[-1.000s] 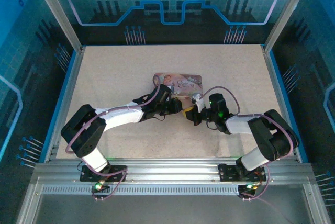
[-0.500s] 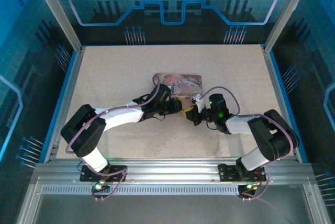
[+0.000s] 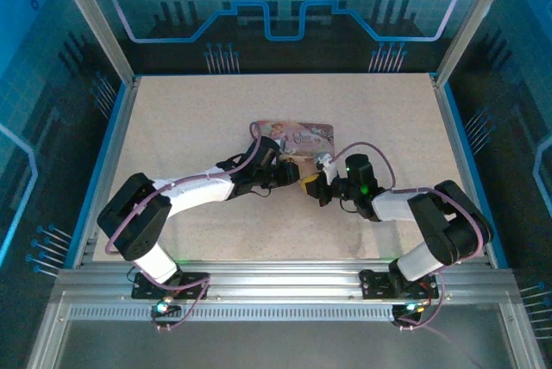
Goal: Unlock the padlock with the key
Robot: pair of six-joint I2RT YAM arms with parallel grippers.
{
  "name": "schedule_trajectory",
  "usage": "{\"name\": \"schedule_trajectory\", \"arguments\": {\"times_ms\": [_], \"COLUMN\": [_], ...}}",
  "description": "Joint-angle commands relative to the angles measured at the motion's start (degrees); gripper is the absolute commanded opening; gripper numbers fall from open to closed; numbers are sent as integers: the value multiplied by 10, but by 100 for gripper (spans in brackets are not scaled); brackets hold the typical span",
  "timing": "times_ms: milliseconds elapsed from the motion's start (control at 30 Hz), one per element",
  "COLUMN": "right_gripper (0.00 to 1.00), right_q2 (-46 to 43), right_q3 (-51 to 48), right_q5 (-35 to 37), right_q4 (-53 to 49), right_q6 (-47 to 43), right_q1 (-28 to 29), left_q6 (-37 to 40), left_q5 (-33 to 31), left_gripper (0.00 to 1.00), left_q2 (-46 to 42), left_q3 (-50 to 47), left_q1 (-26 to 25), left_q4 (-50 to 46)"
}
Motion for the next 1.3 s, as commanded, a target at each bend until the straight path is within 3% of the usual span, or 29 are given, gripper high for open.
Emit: {"name": "schedule_trajectory", "arguments": {"times_ms": [0, 1267], "right_gripper": [0, 0], "right_q2": [10, 33], "right_q3": [2, 2], "right_q5": [-26, -59], "right_q4": [68, 86], "right_q6": [6, 1], "right_q1": [-12, -38], "left_q6": [6, 1], "left_q5": [43, 36], "left_gripper": [27, 28], "left_q2": [-30, -22], "left_q3": [16, 19], "left_q1": [-5, 4], "left_q4": [26, 16]}}
